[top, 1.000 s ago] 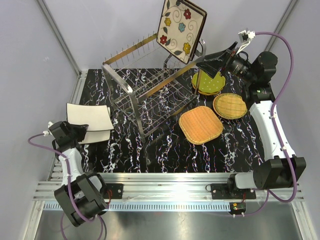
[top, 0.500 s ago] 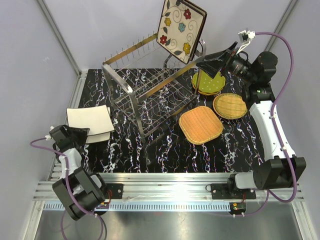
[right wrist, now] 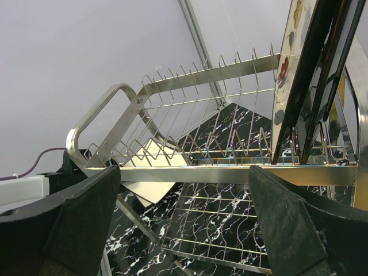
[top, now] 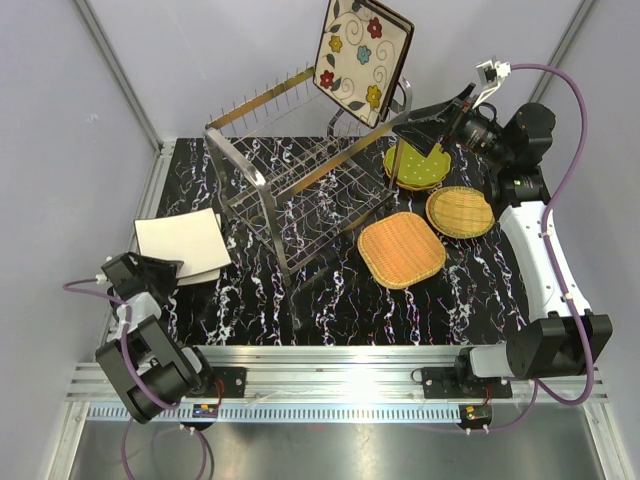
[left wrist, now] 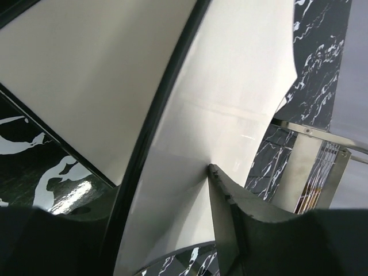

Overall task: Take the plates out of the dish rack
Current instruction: Place the plate on the table

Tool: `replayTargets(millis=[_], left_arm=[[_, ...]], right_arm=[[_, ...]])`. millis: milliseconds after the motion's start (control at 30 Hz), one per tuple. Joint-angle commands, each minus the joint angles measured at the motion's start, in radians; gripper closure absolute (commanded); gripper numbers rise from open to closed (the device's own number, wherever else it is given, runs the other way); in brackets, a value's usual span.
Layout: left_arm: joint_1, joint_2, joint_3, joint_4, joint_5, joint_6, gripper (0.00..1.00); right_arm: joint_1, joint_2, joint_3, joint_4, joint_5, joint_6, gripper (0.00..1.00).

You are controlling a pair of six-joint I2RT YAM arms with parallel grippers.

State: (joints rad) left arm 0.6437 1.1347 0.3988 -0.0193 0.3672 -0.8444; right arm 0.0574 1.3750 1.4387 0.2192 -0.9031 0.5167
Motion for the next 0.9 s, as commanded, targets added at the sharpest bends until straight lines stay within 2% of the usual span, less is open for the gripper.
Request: replayTargets(millis=[0, 233, 600, 867], left_arm=[[-0.001, 0.017, 0.005, 0.041, 0.022, 0.067, 0.55], [0.005, 0.04, 0.009, 0.022, -0.01, 0.087, 0.49], [0.014, 0.004, 0.06, -0.131, -0.091, 0.126, 0.34], [0.019, -0.035, 0.11, -0.26, -0.155, 0.146, 0.3]], right_arm=[[-0.007, -0.031, 0.015, 0.023, -0.014, -0.004, 0.0], [-0.007, -0.03, 0.015, 0.016, -0.013, -0.012, 0.0], [-0.005, -0.027, 0.014, 0.012, -0.011, -0.018, 0.0], [-0.007, -0.028, 0.012, 0.014, -0.011, -0.017, 0.0]])
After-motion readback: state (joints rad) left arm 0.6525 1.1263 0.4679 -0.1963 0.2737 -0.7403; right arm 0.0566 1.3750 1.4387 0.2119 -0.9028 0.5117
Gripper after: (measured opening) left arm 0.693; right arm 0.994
